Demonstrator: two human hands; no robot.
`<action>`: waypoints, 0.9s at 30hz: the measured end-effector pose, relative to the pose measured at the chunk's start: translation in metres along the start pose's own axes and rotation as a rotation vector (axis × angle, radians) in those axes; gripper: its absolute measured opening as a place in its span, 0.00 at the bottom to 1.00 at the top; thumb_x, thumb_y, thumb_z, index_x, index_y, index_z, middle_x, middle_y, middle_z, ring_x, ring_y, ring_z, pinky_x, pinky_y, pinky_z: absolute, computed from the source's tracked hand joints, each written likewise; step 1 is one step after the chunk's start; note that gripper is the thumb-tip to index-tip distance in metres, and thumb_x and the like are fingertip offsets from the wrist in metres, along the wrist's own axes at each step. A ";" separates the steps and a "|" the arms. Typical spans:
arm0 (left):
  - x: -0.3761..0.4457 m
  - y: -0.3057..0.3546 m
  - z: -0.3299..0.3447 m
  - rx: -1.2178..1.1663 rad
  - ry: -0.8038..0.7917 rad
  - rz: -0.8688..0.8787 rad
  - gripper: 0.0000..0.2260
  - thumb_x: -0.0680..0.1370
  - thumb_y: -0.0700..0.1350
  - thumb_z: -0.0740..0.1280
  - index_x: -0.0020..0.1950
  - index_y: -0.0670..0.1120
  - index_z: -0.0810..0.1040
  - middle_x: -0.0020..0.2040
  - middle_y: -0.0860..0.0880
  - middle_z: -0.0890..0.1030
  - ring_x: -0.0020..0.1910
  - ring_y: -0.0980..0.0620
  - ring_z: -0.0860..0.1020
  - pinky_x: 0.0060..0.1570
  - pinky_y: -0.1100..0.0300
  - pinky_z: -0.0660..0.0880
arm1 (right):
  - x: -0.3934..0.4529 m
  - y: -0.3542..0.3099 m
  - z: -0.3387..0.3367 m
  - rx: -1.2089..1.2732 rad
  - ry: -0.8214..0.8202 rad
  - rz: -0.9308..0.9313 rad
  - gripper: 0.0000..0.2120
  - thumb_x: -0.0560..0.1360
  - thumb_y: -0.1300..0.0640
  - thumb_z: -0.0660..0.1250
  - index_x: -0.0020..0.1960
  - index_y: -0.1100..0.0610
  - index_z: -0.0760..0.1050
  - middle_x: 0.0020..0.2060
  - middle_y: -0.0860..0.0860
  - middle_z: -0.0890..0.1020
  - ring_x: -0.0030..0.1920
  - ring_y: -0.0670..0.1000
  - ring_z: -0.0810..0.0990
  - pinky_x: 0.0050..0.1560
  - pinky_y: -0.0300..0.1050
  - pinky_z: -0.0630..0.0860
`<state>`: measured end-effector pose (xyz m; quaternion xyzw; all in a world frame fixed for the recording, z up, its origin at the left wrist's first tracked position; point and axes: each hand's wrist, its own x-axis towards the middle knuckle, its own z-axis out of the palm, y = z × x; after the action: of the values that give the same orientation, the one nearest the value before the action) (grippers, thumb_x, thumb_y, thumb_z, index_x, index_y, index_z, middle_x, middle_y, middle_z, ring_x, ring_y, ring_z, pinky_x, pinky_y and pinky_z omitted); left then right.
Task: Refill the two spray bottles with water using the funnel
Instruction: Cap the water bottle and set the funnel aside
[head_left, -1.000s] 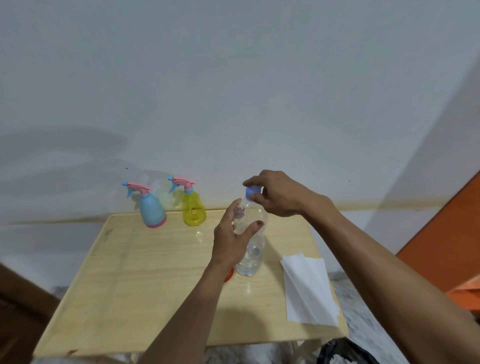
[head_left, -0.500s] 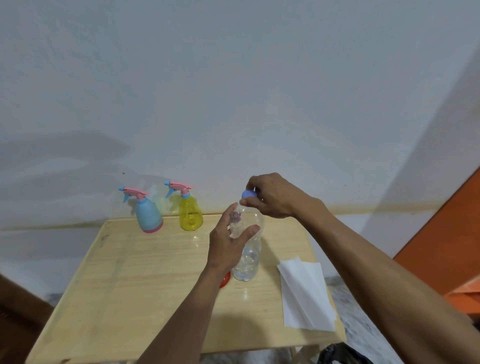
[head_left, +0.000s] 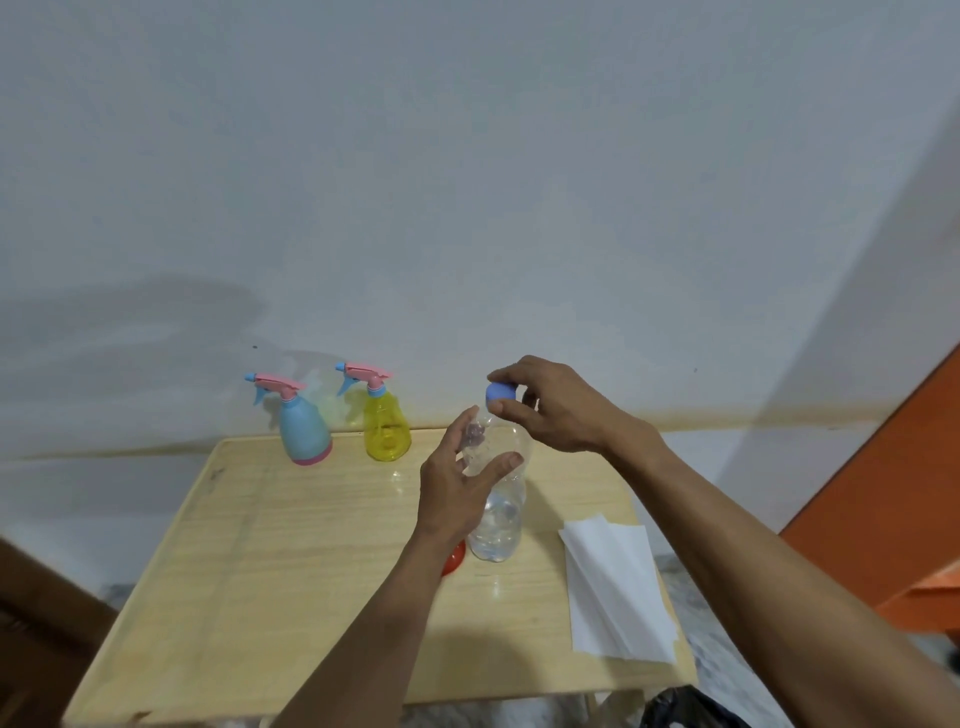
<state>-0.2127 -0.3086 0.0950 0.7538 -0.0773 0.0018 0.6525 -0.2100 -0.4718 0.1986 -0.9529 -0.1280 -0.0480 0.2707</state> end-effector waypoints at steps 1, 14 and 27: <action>0.000 0.000 -0.001 -0.004 -0.003 -0.004 0.37 0.67 0.53 0.81 0.73 0.52 0.71 0.58 0.60 0.79 0.61 0.63 0.77 0.65 0.50 0.76 | -0.001 0.000 0.000 0.026 -0.005 -0.004 0.17 0.82 0.48 0.65 0.66 0.56 0.77 0.57 0.50 0.79 0.47 0.51 0.80 0.54 0.44 0.75; -0.004 0.002 0.004 -0.009 0.006 0.017 0.37 0.66 0.52 0.81 0.73 0.54 0.71 0.59 0.59 0.80 0.62 0.63 0.77 0.65 0.53 0.75 | -0.004 0.003 0.033 0.117 0.359 0.084 0.16 0.76 0.43 0.72 0.47 0.56 0.76 0.41 0.47 0.77 0.38 0.45 0.73 0.40 0.40 0.70; -0.006 -0.020 -0.049 0.176 -0.002 -0.041 0.36 0.73 0.34 0.71 0.77 0.54 0.65 0.73 0.54 0.72 0.70 0.59 0.70 0.70 0.50 0.69 | -0.027 -0.003 0.076 0.410 0.464 0.174 0.24 0.79 0.45 0.68 0.72 0.44 0.65 0.63 0.45 0.79 0.63 0.46 0.76 0.62 0.45 0.73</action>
<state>-0.2115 -0.2572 0.0823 0.8096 -0.0619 -0.0055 0.5836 -0.2350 -0.4354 0.1310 -0.8495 0.0122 -0.2138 0.4821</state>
